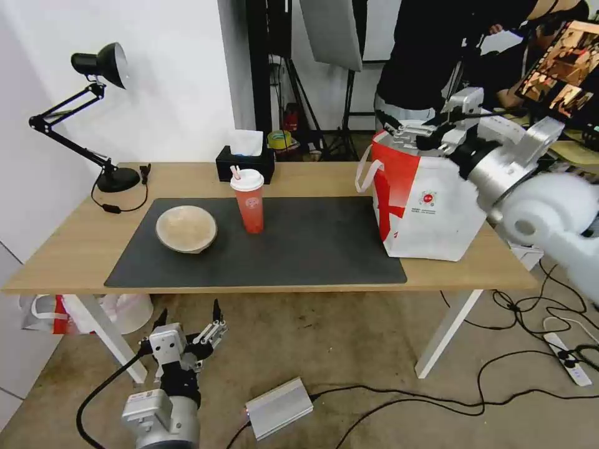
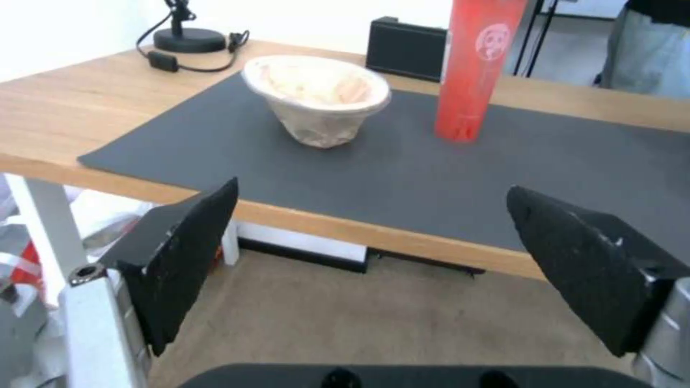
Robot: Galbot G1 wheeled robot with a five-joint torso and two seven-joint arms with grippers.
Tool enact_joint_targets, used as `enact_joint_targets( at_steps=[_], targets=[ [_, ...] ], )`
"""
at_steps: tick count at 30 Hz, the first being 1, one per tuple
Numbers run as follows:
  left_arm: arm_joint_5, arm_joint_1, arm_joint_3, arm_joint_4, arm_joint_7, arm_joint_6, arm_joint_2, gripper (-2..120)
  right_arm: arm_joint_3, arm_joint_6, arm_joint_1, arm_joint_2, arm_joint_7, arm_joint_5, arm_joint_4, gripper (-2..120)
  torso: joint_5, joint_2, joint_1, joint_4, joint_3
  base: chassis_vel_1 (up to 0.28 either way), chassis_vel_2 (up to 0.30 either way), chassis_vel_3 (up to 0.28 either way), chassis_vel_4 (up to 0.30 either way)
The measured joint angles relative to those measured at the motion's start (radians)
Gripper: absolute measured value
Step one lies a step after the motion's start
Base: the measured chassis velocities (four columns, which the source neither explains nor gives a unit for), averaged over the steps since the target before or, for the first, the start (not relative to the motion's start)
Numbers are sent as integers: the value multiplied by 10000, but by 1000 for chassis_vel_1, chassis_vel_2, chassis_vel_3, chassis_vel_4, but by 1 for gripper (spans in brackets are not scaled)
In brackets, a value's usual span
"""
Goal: Pick up the trash from the table and place it into the takeout bag.
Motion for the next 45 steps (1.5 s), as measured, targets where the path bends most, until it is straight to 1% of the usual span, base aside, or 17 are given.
enact_joint_targets(
  at_steps=[2, 5, 7, 8, 11, 12, 15, 19, 24, 27, 29, 31, 33, 36, 38, 42, 45],
  targets=[
    [8, 0, -3, 12, 0, -9, -17, 100, 131, 42, -203, 70, 229, -120, 121, 100, 0, 0, 0, 0, 0, 0, 0, 0, 0],
    [23, 17, -3, 36, 0, -29, -60, 100, 693, 275, -1235, 384, 1373, -881, 801, 100, 0, 0, 0, -3, -1, 0, 0, 0, 0],
    [26, 25, -2, 36, 0, -31, -62, 100, 750, 324, -1394, 432, 1592, -1040, 904, 100, -1, 0, 0, -3, -1, 0, 0, 0, 0],
    [32, 40, 4, 35, 1, -31, -65, 100, 911, 431, -1807, 538, 2031, -1442, 1143, 100, 0, 0, 0, -2, 0, 0, 0, 0, 0],
    [47, 53, 11, 31, 0, -32, -75, 100, 1152, 522, -2326, 610, 2373, -1850, 1384, 100, -1, 0, 1, -1, 0, 0, 0, 0, 0],
    [64, 70, 20, 18, 2, -33, -89, 100, 1429, 558, -2918, 650, 2605, -2196, 1613, 100, 0, 0, 1, -3, 0, 0, 0, 0, 0],
    [70, 77, 9, -14, 5, -33, -115, 100, 1715, 601, -3465, 649, 2641, -2399, 1772, 100, -1, 1, 1, -3, -1, 0, 0, 0, 0],
    [99, 154, -123, -188, 10, -34, -266, 100, 2083, 816, -4576, 833, 2778, -3154, 1865, 100, -1, 1, 1, -2, 0, 0, 0, 0, 0],
    [189, 259, -132, -264, 18, -43, -346, 100, 2360, 905, -5333, 1056, 2910, -3657, 2067, 100, 0, 0, 1, -1, 0, 0, 0, 0, 0],
    [228, 330, -135, -324, 27, -80, -353, 100, 2916, 977, -6306, 1251, 2936, -3987, 2348, 100, 0, 1, 1, -2, 0, 0, 0, 0, 0],
    [231, 336, -140, -339, 30, -87, -349, 100, 3061, 1000, -6549, 1288, 2934, -4055, 2419, 100, -1, 0, 1, -2, 0, 0, 0, 0, 0],
    [234, 341, -186, -403, 42, -114, -335, 100, 3427, 1038, -7408, 1396, 2914, -4209, 2659, 100, 0, 1, 1, -3, 0, 0, 0, 0, 0],
    [233, 344, -192, -417, 43, -116, -334, 100, 3505, 1039, -7616, 1428, 2911, -4235, 2719, 100, 0, 0, 1, -3, 0, 0, 0, 0, 0],
    [242, 366, -196, -466, 46, -133, -314, 100, 3936, 1042, -8778, 1661, 2923, -4380, 3154, 100, 0, 1, 1, -3, 0, 0, 0, 0, 0],
    [243, 367, -196, -466, 47, -135, -311, 100, 3976, 1043, -8878, 1680, 2926, -4411, 3195, 100, 0, 1, 0, -3, -1, 0, 0, 0, 0],
    [273, 374, -108, -466, 47, -149, -290, 100, 4267, 1137, -9742, 1871, 2928, -4819, 3362, 100, -2, 1, 0, -3, -1, 0, 0, 0, 0],
    [292, 377, -94, -466, 47, -159, -259, 100, 4273, 1181, -9907, 1959, 2928, -4981, 3337, 100, -1, 0, 0, -3, 0, 0, 0, 0, 0]
  ],
)
